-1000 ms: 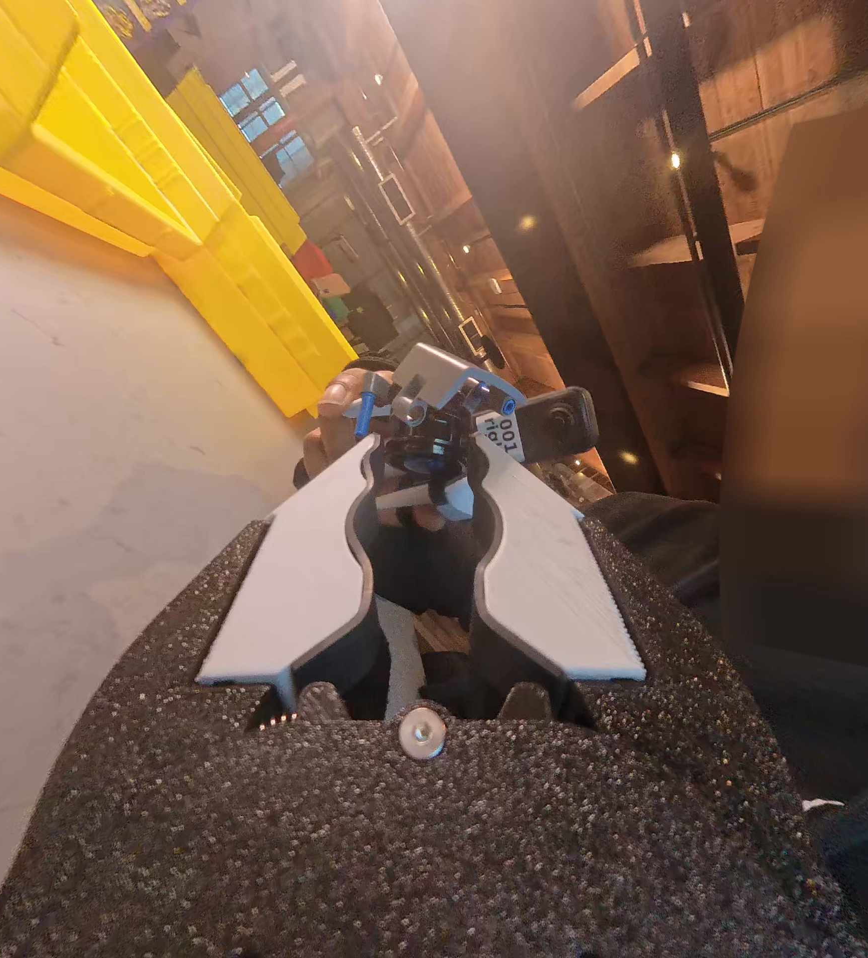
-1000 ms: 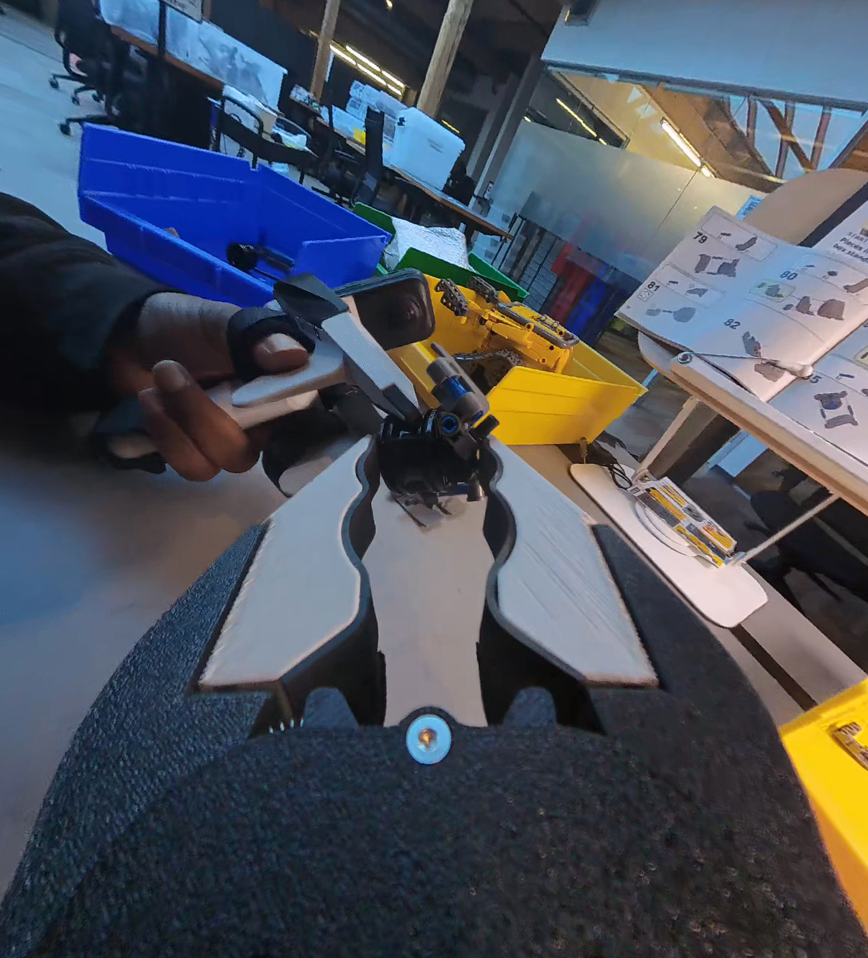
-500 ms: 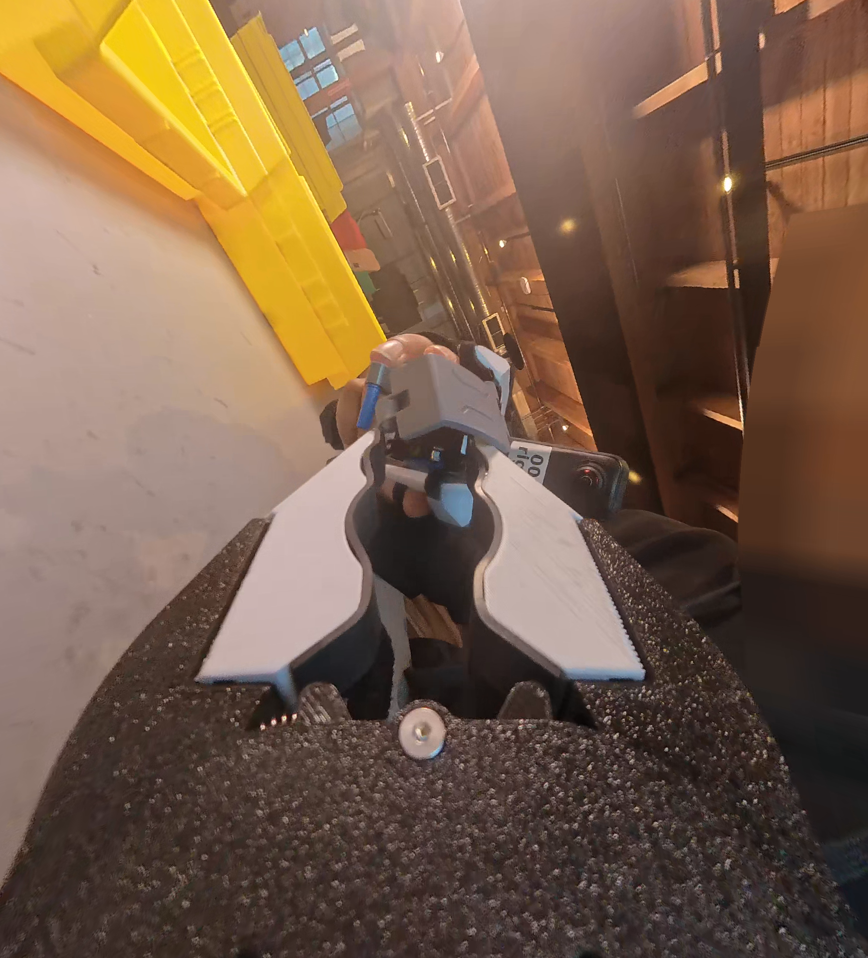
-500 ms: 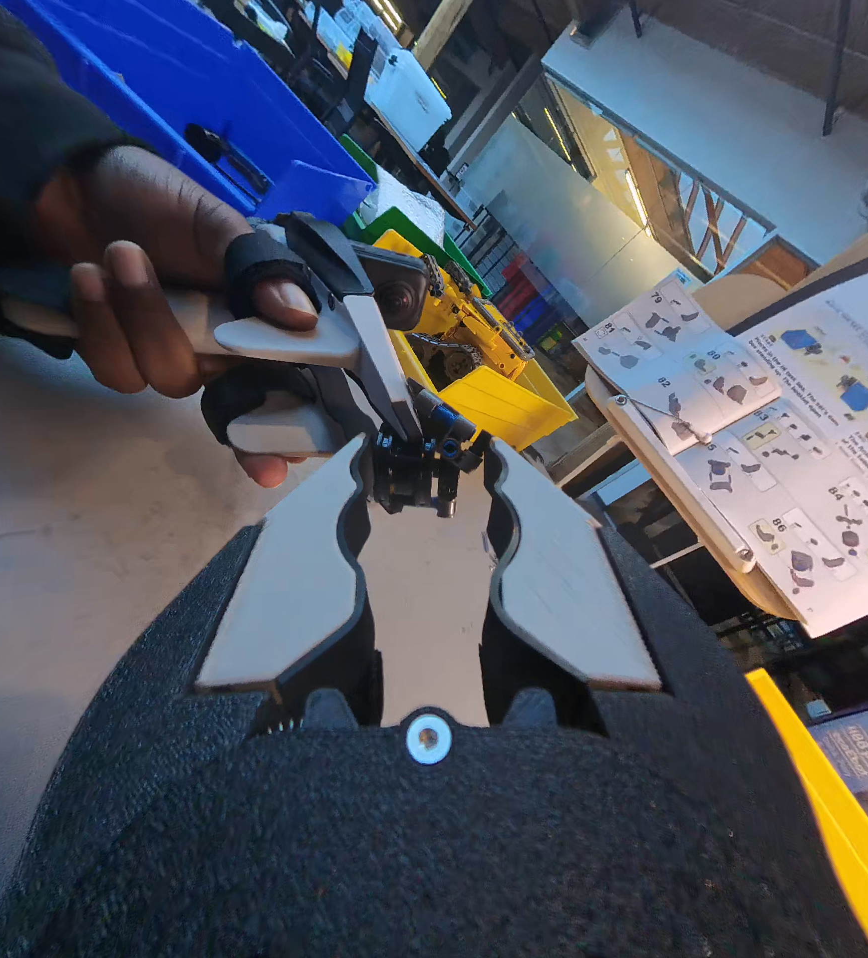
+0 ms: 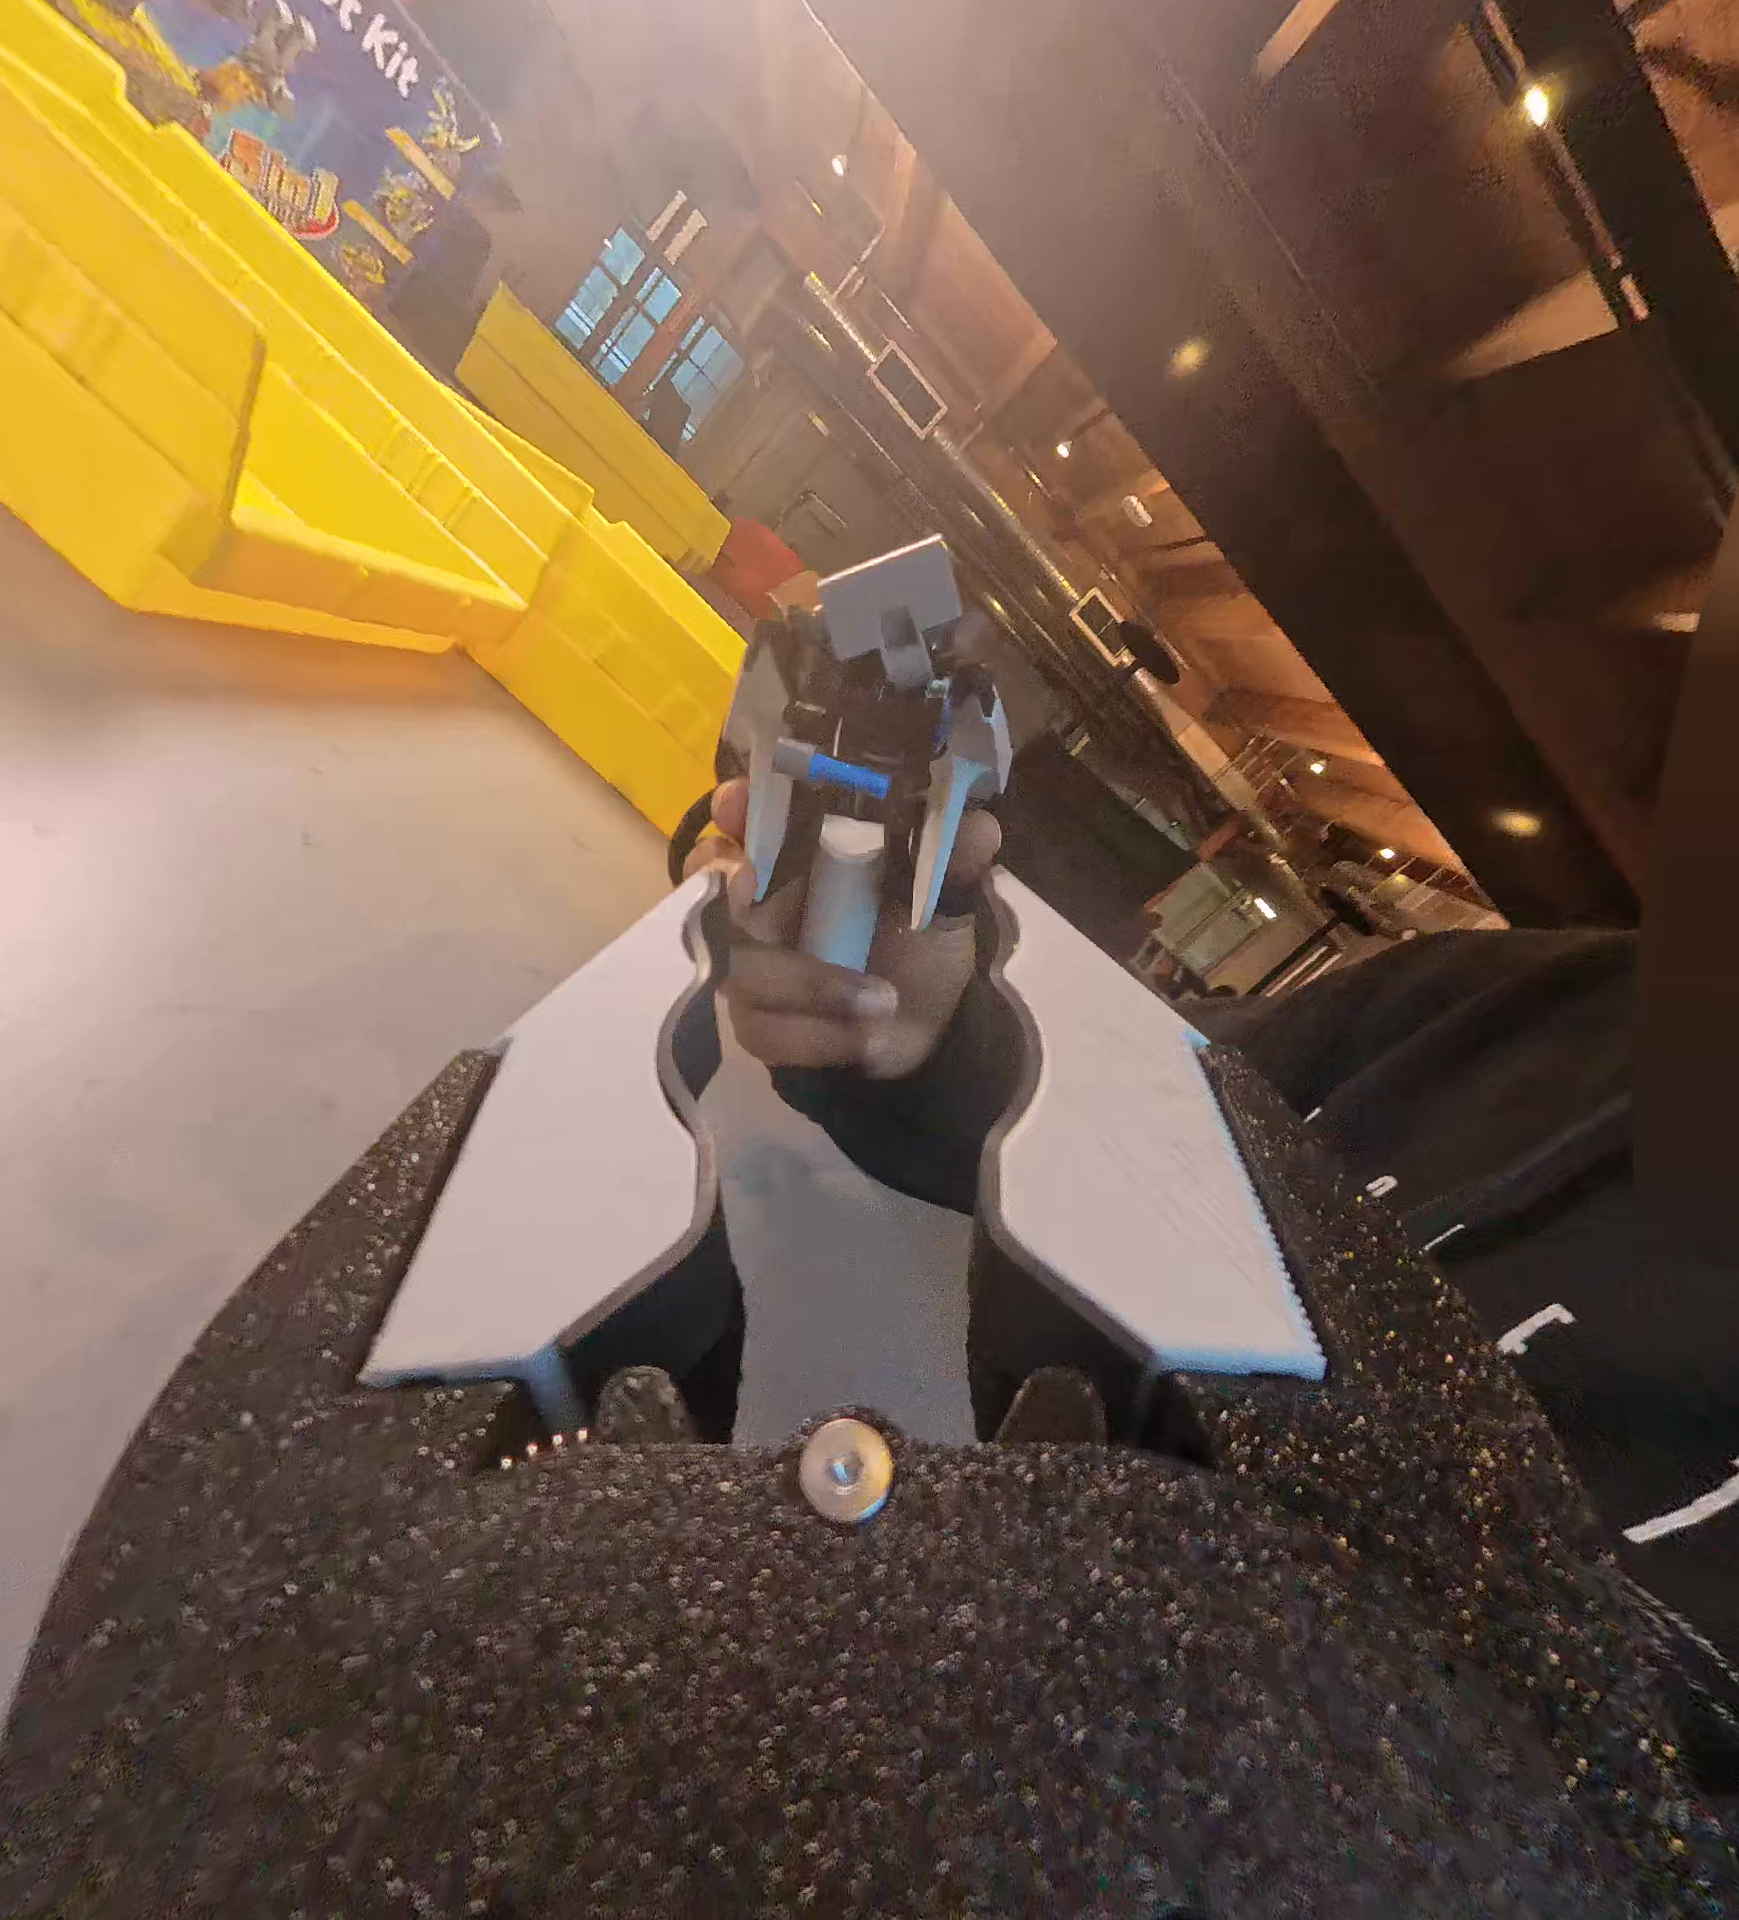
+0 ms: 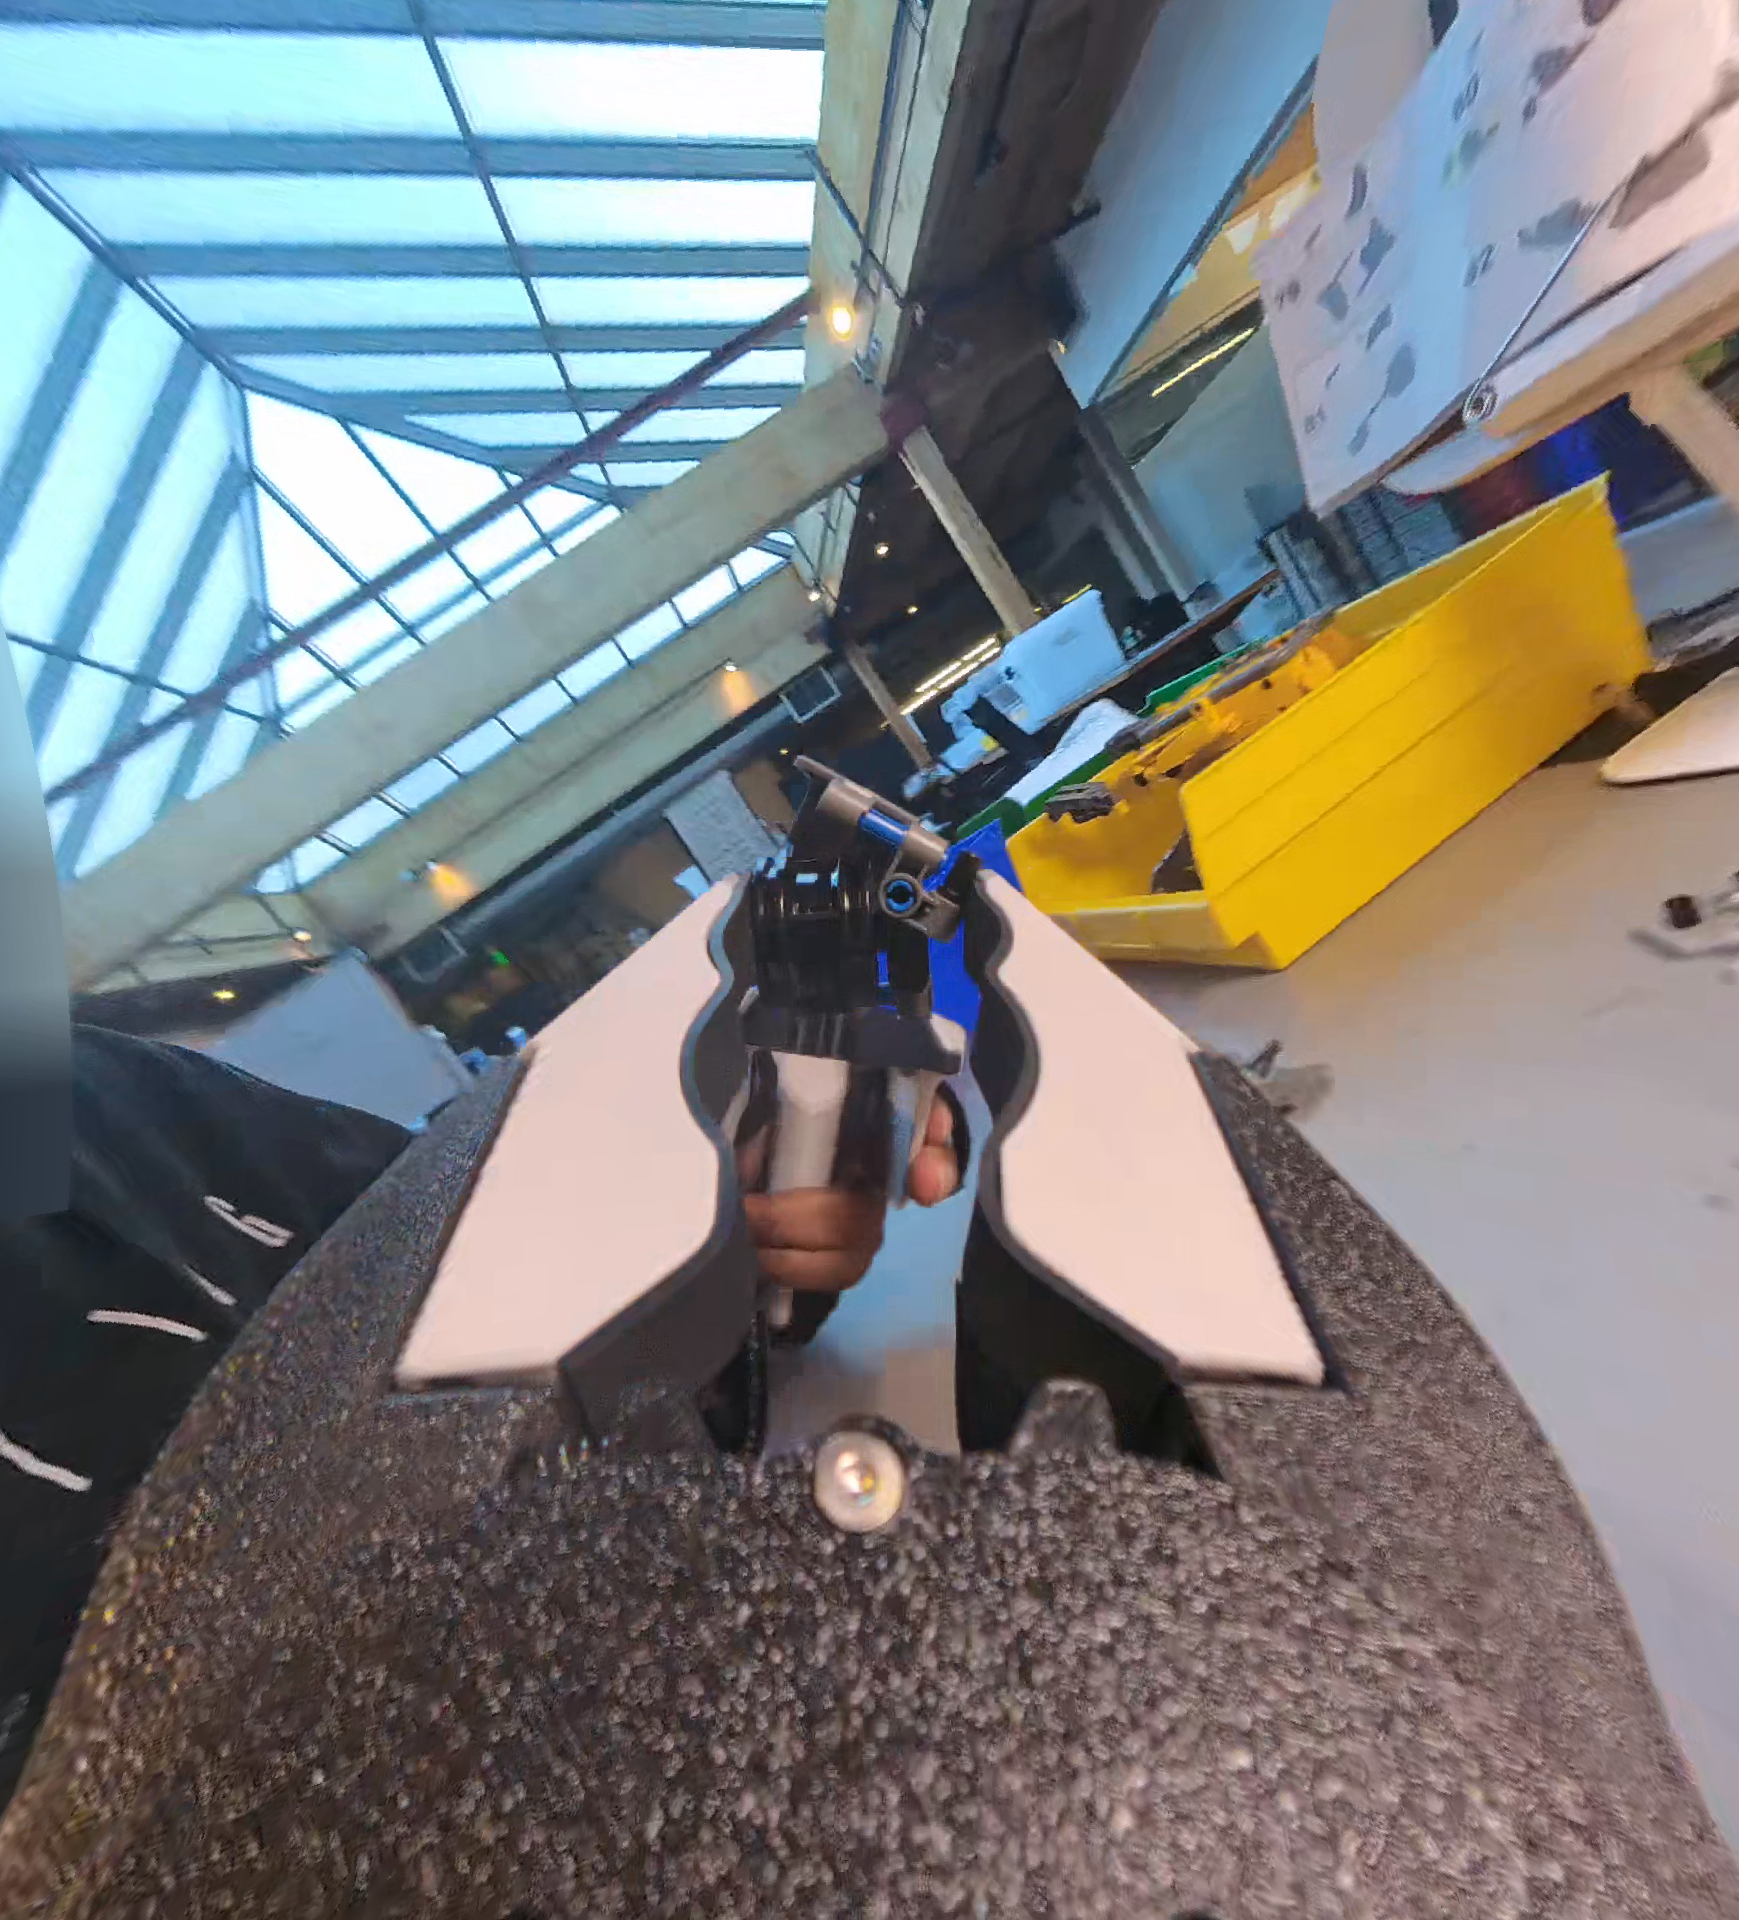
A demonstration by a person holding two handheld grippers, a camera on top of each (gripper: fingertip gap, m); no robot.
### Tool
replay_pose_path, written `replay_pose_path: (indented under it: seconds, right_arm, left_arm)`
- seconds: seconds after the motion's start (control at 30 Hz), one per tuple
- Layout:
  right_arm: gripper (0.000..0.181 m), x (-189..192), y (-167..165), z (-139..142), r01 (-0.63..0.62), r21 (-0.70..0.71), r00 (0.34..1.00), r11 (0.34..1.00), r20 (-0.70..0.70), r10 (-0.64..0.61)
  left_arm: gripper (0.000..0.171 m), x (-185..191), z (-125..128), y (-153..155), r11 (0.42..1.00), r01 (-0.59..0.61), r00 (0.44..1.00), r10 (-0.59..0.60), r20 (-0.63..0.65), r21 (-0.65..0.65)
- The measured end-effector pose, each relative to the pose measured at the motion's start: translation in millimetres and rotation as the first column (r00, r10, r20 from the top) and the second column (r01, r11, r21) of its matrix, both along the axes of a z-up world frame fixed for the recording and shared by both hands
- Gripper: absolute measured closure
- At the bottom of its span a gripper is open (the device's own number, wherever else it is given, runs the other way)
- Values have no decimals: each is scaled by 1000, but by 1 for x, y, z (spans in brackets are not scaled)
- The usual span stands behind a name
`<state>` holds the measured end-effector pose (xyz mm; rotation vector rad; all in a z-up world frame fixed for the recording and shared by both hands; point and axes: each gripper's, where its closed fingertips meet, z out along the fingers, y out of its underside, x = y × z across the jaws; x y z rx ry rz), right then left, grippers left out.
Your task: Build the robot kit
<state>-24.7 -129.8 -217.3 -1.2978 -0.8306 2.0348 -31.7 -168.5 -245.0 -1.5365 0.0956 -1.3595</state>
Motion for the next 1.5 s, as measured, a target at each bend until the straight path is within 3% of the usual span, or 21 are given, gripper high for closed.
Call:
replay_pose_path:
  seconds: [0.07, 0.2, 0.27, 0.4, 0.57, 0.7, 0.83, 0.97, 1.1, 1.33, 1.5]
  right_arm:
    - [142, -4, -7, -5, -51, -44, 999, 998, 12, 51]
    - [148, -14, -27, -12, -106, 0, 993, 994, 47, 106]
    - [148, -16, -31, -13, -121, 5, 992, 993, 46, 121]
    - [148, -16, -32, -16, -130, 10, 990, 991, 54, 129]
    - [147, -15, -33, -14, -131, 36, 991, 991, 44, 130]
    - [146, -12, -40, -11, -148, 126, 989, 981, 48, 143]
    - [138, -8, -42, -10, -170, 140, 985, 976, 68, 161]
    - [135, -9, -47, -15, -172, 190, 982, 967, 112, 153]
    - [138, -11, -48, -20, -141, 289, 985, 947, 140, 104]
    - [138, -8, -52, -13, -77, 435, 996, 897, 64, 54]
    - [136, -4, -55, -10, -53, 529, 999, 847, 27, 46]
  left_arm:
    - [123, 5, 3, 1, 999, -26, 998, 28, -57, 43]
    - [124, 12, 1, 5, 997, -53, 991, 59, -122, 51]
    - [135, 9, -2, 6, 996, -74, 990, 79, -115, 45]
    - [135, 9, -5, 4, 999, -41, 998, 42, -56, 8]
    - [136, 9, -3, 2, 999, -40, 996, 43, -75, 37]
    - [140, 10, 0, -6, 992, -13, 980, 37, -193, 127]
    - [140, 10, -5, -11, 974, 15, 914, 79, -398, 228]
    - [140, 14, -15, -13, 974, 48, 863, 72, -501, 222]
    - [142, 19, -18, -17, 989, 90, 889, -25, -457, 120]
    - [142, 25, -15, -26, 982, 187, 946, -185, -267, -18]
    - [141, 26, -11, -29, 971, 230, 959, -237, -152, -60]
